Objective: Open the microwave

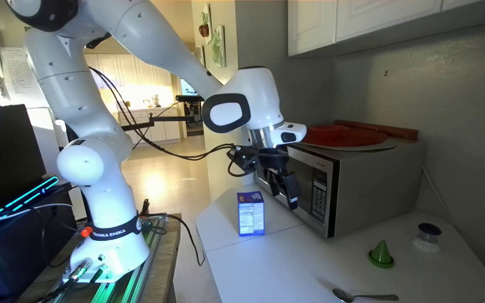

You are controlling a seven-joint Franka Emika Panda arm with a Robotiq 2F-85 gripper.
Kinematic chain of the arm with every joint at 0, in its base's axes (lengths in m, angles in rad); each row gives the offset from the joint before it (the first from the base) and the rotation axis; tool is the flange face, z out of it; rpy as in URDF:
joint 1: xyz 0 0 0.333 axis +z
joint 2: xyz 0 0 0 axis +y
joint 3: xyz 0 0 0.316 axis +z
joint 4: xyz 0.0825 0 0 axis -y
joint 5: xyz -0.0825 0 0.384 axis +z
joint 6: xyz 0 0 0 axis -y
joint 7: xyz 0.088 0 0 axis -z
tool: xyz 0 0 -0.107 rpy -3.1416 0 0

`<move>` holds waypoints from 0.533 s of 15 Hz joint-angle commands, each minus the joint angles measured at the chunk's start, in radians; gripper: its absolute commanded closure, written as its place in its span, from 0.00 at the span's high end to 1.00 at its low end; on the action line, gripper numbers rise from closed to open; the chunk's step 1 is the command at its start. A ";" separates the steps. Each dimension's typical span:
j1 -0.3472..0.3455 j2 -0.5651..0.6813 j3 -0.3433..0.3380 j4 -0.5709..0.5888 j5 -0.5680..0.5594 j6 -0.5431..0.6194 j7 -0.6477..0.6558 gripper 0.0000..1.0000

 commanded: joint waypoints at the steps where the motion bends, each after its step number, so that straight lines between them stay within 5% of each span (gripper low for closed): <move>1: 0.015 0.158 0.043 0.076 0.102 0.079 -0.026 1.00; 8: -0.025 0.377 0.187 0.175 0.204 0.224 -0.013 1.00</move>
